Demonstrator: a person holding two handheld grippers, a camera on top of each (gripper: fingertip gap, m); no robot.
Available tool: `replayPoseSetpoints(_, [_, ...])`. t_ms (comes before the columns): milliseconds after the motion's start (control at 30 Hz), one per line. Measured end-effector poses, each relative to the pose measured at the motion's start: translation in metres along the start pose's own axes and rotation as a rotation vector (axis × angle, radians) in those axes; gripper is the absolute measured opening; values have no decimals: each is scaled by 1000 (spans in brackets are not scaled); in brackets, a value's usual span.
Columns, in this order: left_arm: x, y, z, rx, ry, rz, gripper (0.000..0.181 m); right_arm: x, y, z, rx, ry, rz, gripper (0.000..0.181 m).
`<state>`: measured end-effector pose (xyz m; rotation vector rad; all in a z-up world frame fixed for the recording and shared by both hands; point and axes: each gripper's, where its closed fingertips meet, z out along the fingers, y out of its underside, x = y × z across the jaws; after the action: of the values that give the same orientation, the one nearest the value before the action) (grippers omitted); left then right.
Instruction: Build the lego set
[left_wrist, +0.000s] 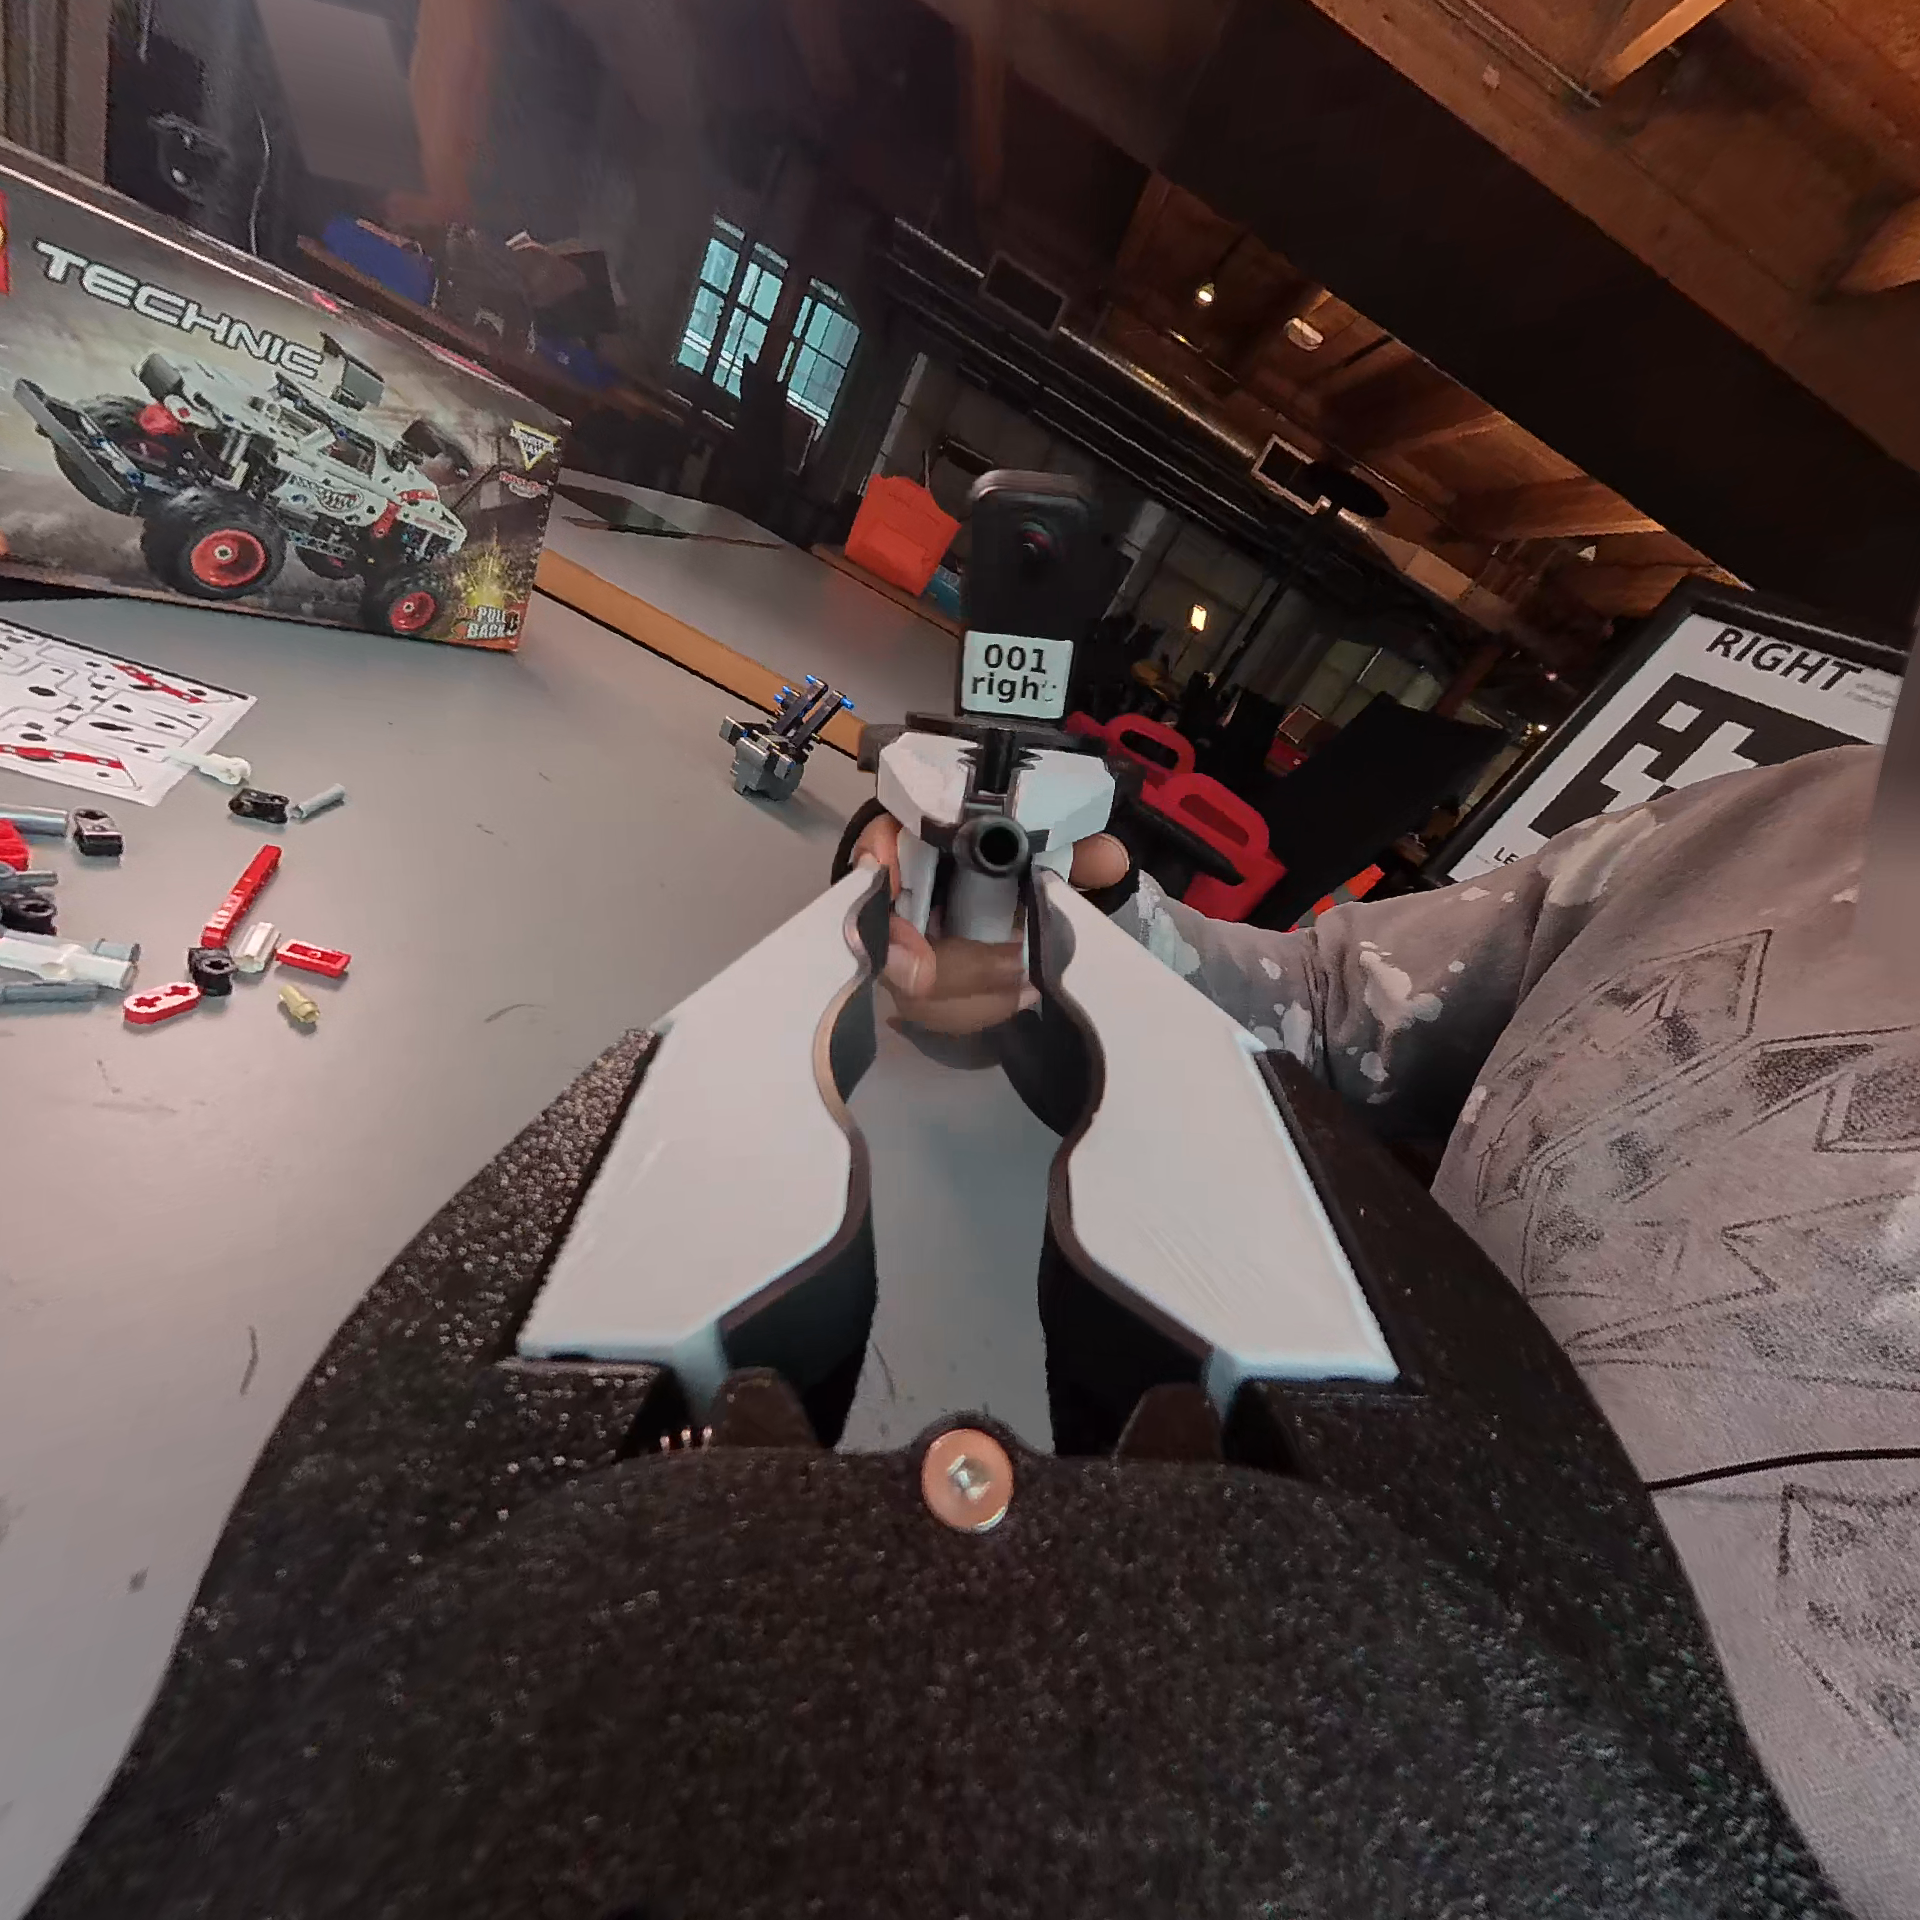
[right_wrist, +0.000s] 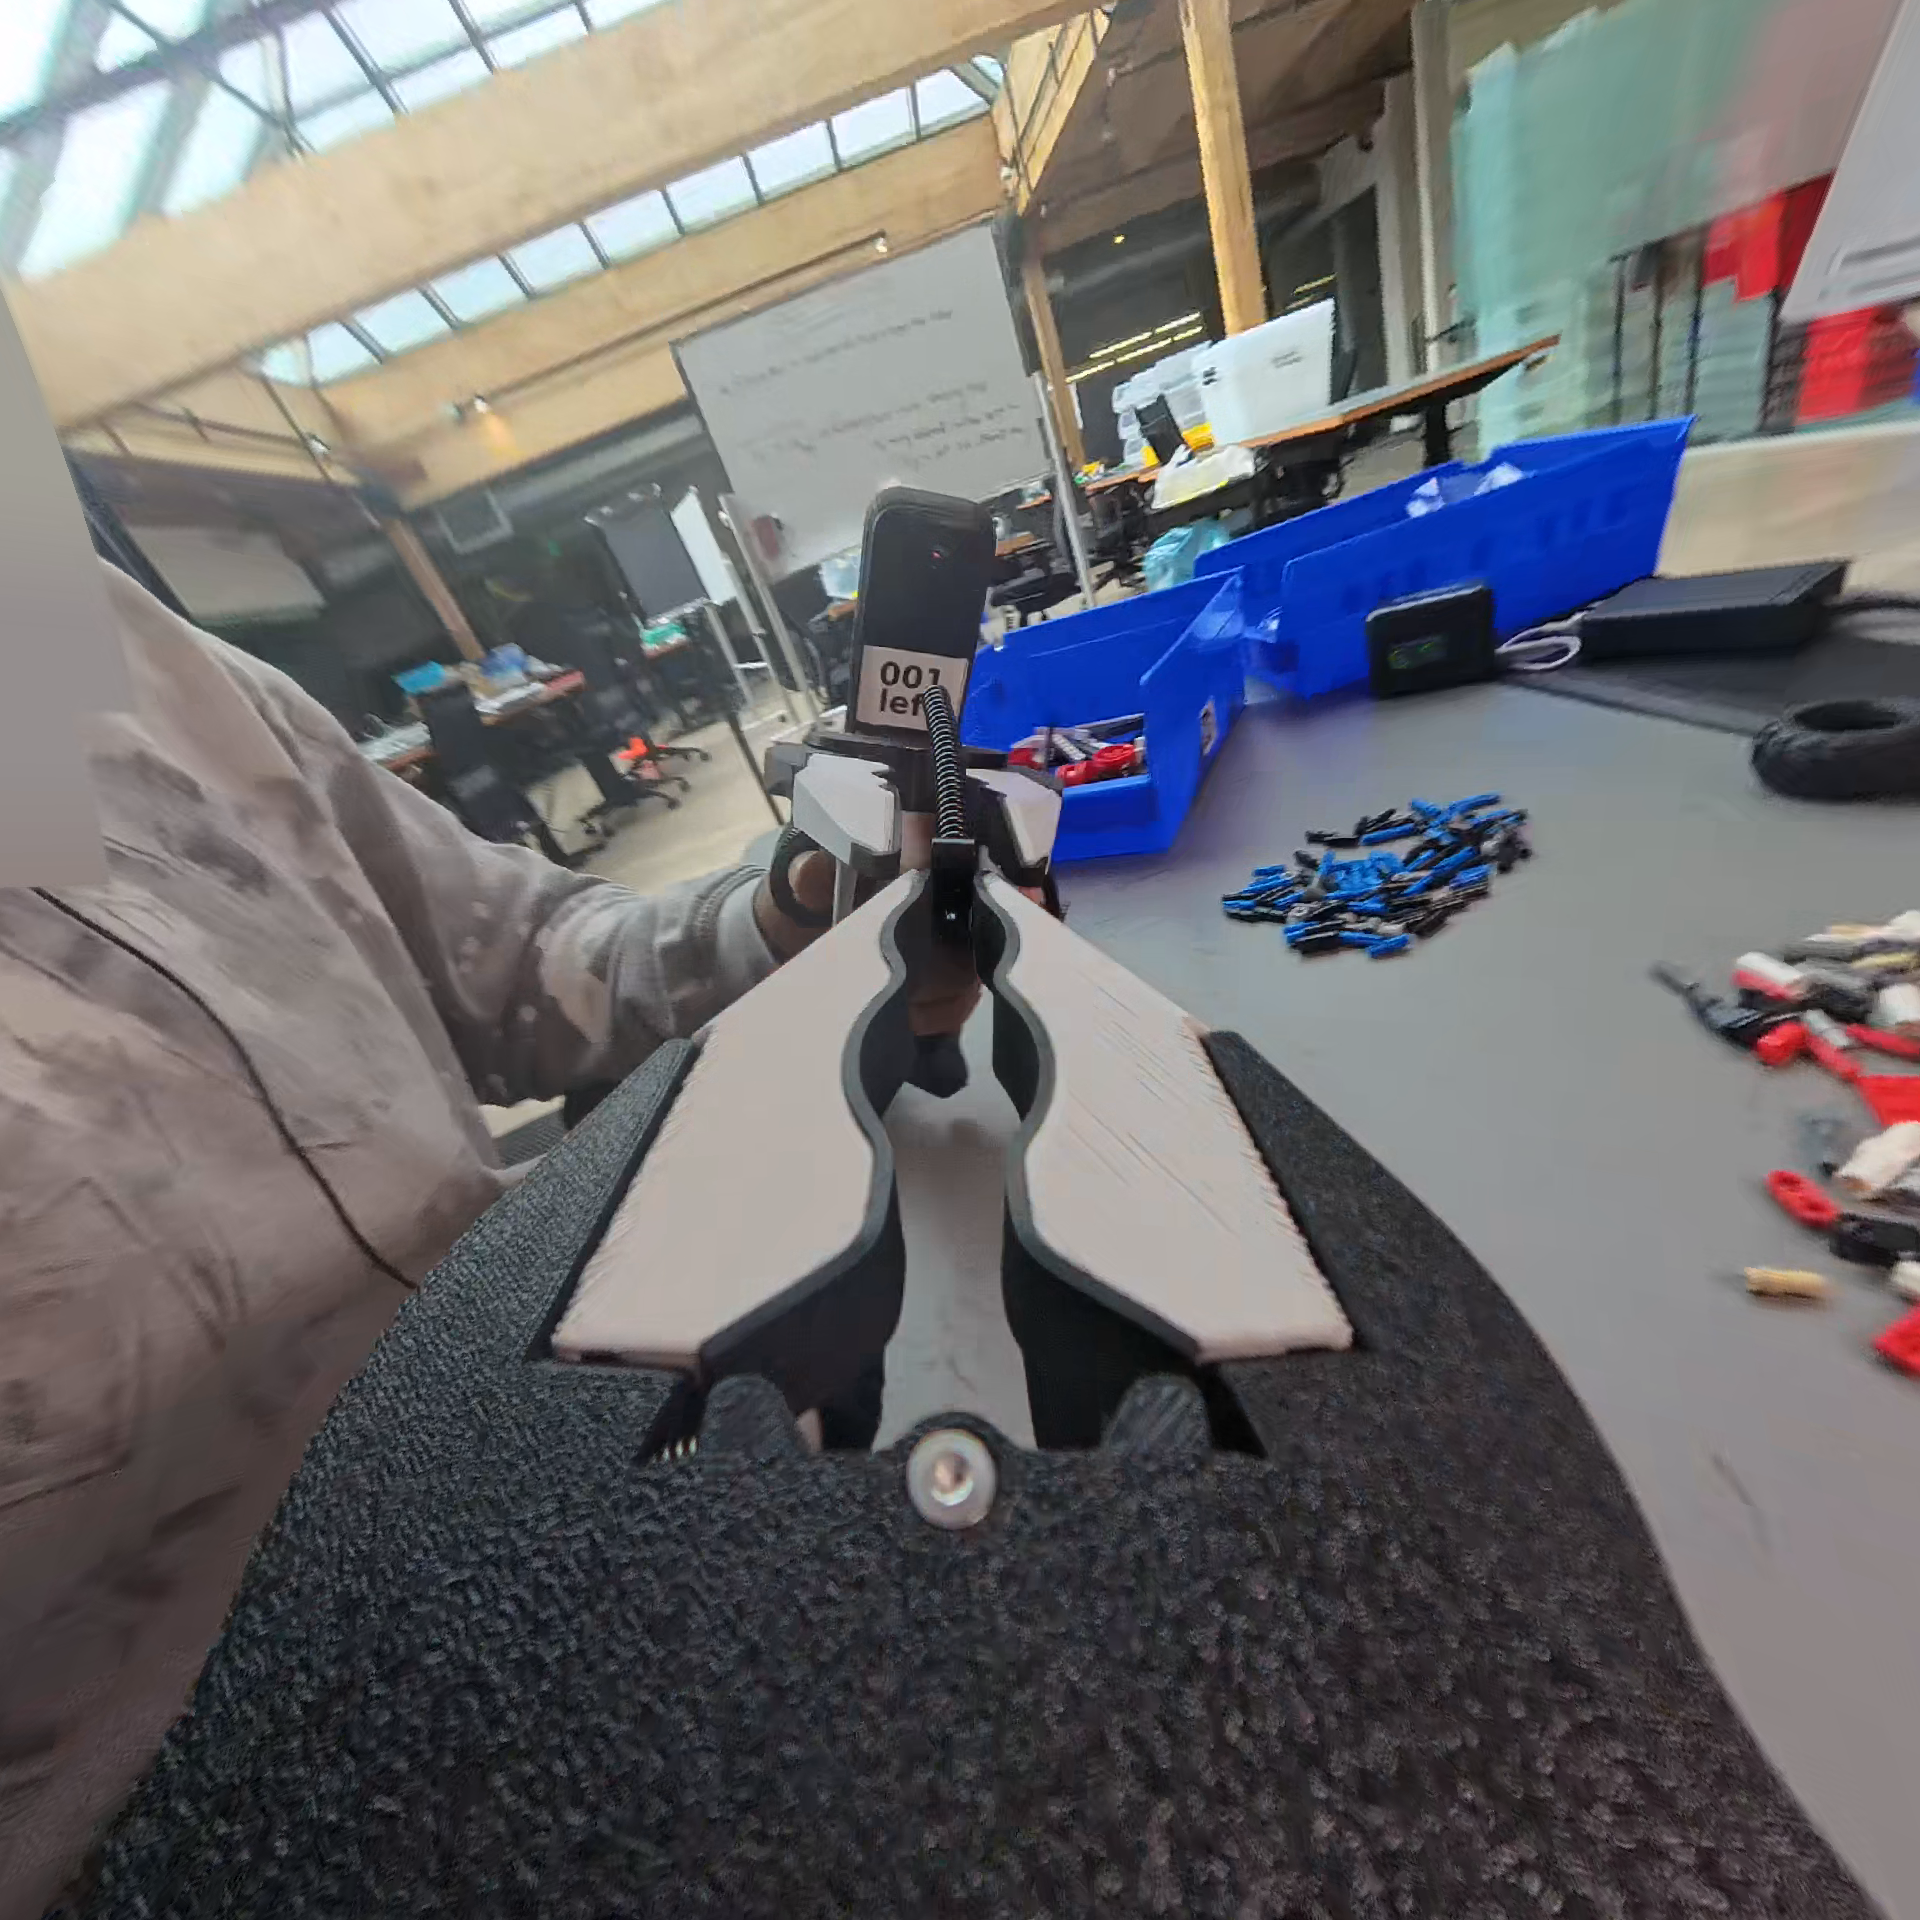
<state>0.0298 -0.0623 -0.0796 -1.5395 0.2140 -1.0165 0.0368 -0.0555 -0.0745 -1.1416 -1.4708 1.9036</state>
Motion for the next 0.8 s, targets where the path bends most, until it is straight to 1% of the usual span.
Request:
replayPoseSetpoints(67, [3,-1,-1,3,11,28,23,-4,3,1,-1,-79,144,7])
replayPoseSetpoints(133, [9,0,1,-11,36,44,18,-8,5,3,1,-128,231,6])
replayPoseSetpoints(200, [13,5,2,-42,43,73,7,-12,10,6,-17,-152,262,7])
replayPoseSetpoints(300, [13,8,3,-69,30,98,6,-13,11,6,-22,-170,301,6])
replayPoseSetpoints(367, [11,10,2,-89,19,86,6,-11,14,7,-36,-157,289,7])
replayPoseSetpoints(467, [11,13,2,-116,19,73,6,-11,17,7,-66,-134,213,8])
replayPoseSetpoints(533, [13,19,3,-154,20,95,6,-13,19,7,-86,-134,183,11])
replayPoseSetpoints(633, [15,22,4,-173,25,108,6,-16,20,6,-102,-141,174,8])
replayPoseSetpoints(733, [13,21,4,-167,0,97,5,-13,20,5,-110,-114,119,7])
replayPoseSetpoints(800, [10,18,4,-132,-7,32,5,-11,17,6,-103,-67,16,7])
